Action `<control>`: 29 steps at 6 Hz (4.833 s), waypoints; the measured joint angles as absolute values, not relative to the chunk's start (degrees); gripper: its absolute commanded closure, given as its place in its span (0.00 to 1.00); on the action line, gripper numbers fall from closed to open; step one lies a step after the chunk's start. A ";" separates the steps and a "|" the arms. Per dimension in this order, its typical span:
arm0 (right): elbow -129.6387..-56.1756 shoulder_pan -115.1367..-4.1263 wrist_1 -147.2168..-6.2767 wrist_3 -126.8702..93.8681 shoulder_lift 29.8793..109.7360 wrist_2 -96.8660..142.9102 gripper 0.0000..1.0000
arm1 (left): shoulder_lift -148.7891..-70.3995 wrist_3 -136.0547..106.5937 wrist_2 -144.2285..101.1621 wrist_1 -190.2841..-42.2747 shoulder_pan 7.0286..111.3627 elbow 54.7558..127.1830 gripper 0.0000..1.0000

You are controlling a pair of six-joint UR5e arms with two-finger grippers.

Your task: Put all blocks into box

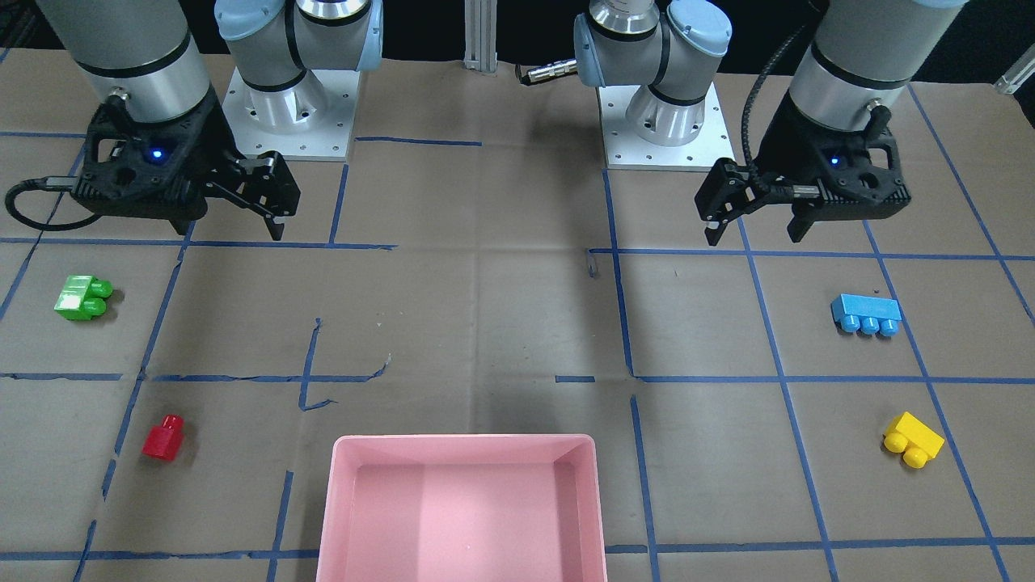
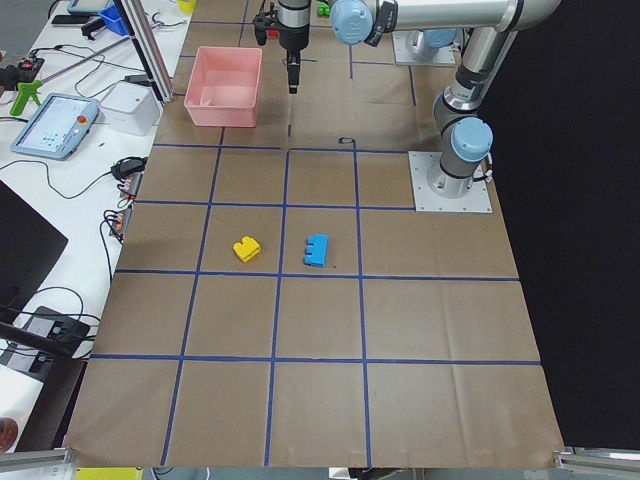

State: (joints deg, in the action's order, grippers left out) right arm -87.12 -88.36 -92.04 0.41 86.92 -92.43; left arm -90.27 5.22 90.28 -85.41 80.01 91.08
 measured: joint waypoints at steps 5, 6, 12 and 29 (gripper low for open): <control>-98.89 -63.18 -102.92 17.87 87.90 -92.71 0.00 | -92.36 41.17 90.34 -84.57 47.35 95.84 0.00; -103.77 -60.76 -109.55 19.20 87.82 -92.96 0.00 | -93.25 47.76 90.33 -84.44 44.91 96.06 0.00; -116.91 -50.07 -134.89 39.23 76.12 -90.95 0.01 | -94.59 121.04 90.24 -80.72 43.87 98.24 0.01; -110.32 -48.06 -123.44 38.88 84.27 -90.22 0.93 | -108.22 140.13 86.15 -48.07 43.87 117.83 0.01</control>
